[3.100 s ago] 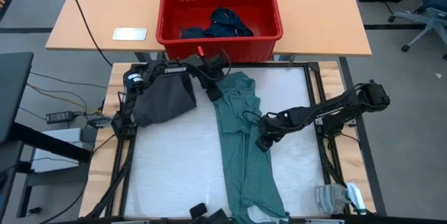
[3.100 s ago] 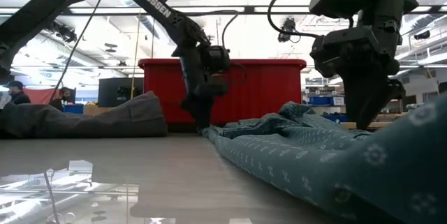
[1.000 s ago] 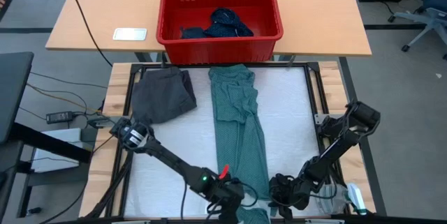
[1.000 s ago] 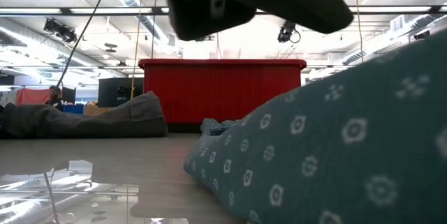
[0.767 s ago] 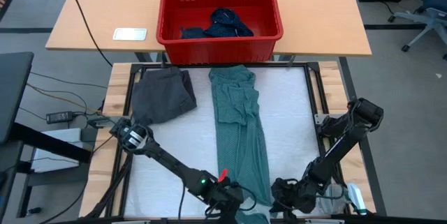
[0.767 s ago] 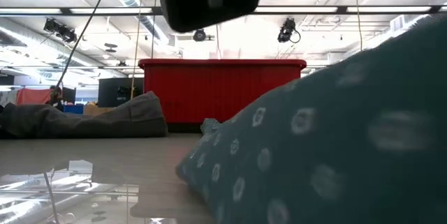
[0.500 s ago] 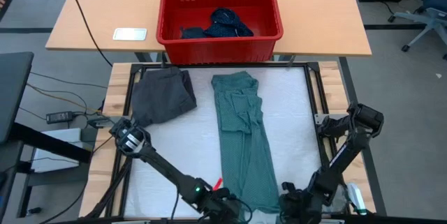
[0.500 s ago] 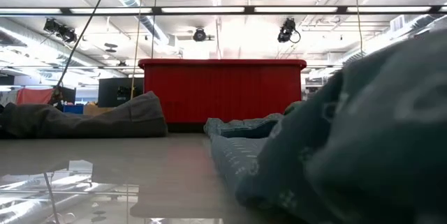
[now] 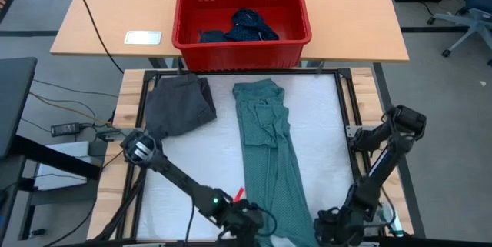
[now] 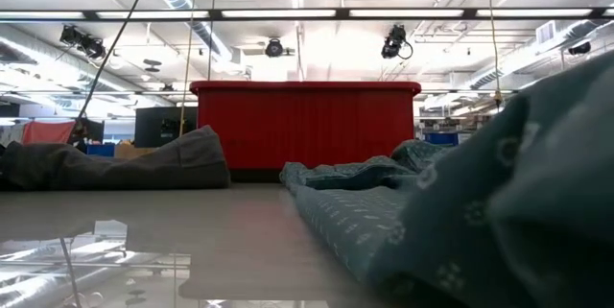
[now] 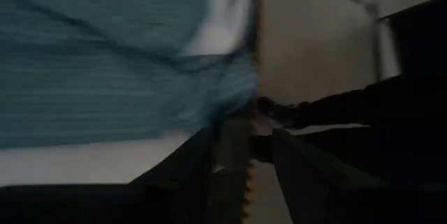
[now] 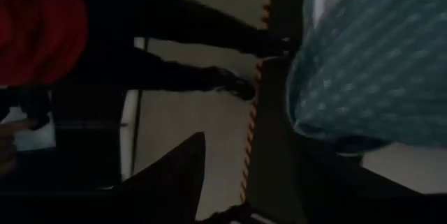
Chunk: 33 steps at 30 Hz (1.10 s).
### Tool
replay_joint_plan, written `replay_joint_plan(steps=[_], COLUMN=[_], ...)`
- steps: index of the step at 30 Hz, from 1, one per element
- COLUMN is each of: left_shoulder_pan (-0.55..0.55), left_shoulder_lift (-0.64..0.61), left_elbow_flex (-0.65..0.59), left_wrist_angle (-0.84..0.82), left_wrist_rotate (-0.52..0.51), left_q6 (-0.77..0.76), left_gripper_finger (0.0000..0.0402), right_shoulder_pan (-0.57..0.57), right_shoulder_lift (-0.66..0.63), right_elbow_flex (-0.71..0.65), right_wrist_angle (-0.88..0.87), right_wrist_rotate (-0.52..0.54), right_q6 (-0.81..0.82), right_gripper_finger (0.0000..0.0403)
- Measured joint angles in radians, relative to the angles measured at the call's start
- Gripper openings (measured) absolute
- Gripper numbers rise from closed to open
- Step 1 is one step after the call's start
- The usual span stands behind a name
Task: Fold laundry
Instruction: Fold the dark green polo
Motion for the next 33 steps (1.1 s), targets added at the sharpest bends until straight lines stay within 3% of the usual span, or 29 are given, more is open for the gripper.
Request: replay_joint_plan(steps=[7, 11, 13, 16, 19, 23, 28, 33], left_shoulder_pan=[0.208, 0.392, 0.487, 0.625, 0.755, 0.877, 0.952, 1.013], left_shoulder_lift=[-0.086, -0.083, -0.082, -0.08, -0.078, -0.044, -0.02, -0.019], left_elbow_flex=[0.0, -0.001, 0.0, 0.0, 0.0, -0.002, -0.002, -0.002], left_wrist_angle=[-0.226, -0.256, -0.246, -0.244, -0.218, -0.183, -0.162, -0.169], left_wrist_rotate=[-0.031, 0.03, 0.078, 0.134, 0.258, 0.419, 0.443, 0.443], left_q6=[0.357, 0.575, 0.687, 0.828, 0.95, 1.096, 1.26, 1.238], left_gripper_finger=[0.0155, 0.0155, 0.0155, 0.0155, 0.0155, 0.0155, 0.0155, 0.0155], right_shoulder_pan=[-0.132, -0.257, -0.316, -0.386, -0.447, -0.544, -0.689, -0.82], right_shoulder_lift=[-0.139, -0.196, -0.217, -0.232, -0.229, -0.199, -0.13, -0.104], right_elbow_flex=[0.001, 0.001, 0.0, 0.0, 0.0, -0.023, -0.075, -0.09], right_wrist_angle=[-0.24, -0.436, -0.527, -0.657, -0.722, -0.684, -0.585, -0.459], right_wrist_rotate=[0.387, 0.6, 0.653, 0.665, 0.666, 0.661, 0.661, 0.58], right_q6=[0.032, 0.226, 0.316, 0.385, 0.417, 0.361, 0.237, 0.114], right_gripper_finger=[0.0202, 0.0202, 0.0202, 0.0202, 0.0201, 0.0201, 0.0201, 0.0201])
